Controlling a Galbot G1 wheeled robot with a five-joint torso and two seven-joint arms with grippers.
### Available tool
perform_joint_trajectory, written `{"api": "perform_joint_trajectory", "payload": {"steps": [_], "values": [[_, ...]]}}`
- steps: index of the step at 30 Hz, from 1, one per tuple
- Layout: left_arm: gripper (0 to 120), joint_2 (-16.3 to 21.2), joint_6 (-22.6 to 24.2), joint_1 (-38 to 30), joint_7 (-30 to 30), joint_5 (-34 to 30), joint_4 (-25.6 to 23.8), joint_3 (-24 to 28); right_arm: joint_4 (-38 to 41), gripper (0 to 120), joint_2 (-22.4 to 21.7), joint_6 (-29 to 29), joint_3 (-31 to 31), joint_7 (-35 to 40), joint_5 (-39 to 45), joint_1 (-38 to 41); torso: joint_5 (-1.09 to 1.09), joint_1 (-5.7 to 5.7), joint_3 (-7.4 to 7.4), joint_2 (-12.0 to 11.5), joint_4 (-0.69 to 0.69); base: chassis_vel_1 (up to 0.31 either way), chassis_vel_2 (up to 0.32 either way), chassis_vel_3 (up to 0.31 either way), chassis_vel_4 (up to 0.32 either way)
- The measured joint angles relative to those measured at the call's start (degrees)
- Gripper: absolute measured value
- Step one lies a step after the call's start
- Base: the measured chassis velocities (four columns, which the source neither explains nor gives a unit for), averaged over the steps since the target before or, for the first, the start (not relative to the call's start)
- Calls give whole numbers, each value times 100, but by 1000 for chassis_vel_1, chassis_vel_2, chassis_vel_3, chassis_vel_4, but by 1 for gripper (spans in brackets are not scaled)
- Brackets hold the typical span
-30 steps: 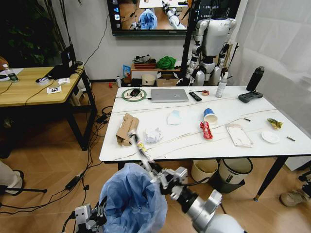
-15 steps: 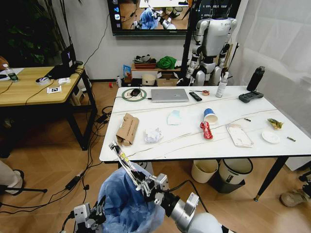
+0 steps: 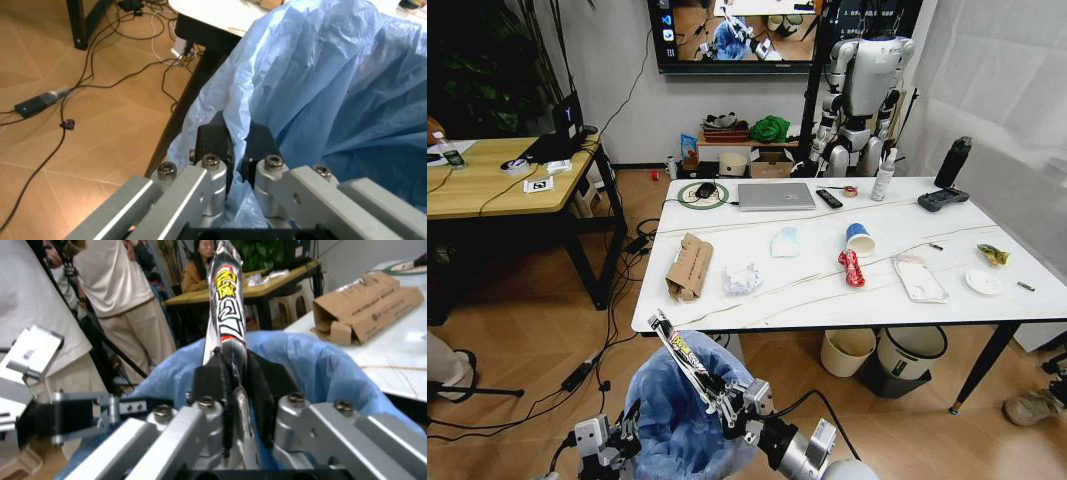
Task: Pick up the trash bin and place the trash from the table into it.
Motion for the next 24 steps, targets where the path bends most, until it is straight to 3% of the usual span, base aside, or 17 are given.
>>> {"api": "perform_joint_trajectory", "payload": {"steps": [14, 16, 20, 24], "values": [[0, 6, -5, 17, 13, -15, -34, -7, 273, 68, 1, 31, 335, -96, -86, -296, 0, 0, 0, 0, -1, 0, 0, 0, 0], [0, 7, -5, 21, 14, -14, -34, -8, 307, 70, 2, 53, 380, -129, -77, -300, 0, 0, 0, 0, 0, 0, 0, 0, 0], [0, 8, -19, 115, 27, 7, -38, -16, 612, 90, 177, -61, 978, -217, 493, -104, 0, -1, 0, 0, -1, 0, 0, 0, 0], [0, 6, -30, 193, 33, 34, -51, -75, 605, 98, 419, -464, 1266, 185, 988, 359, 0, 0, 0, 0, 0, 0, 0, 0, 0]]}}
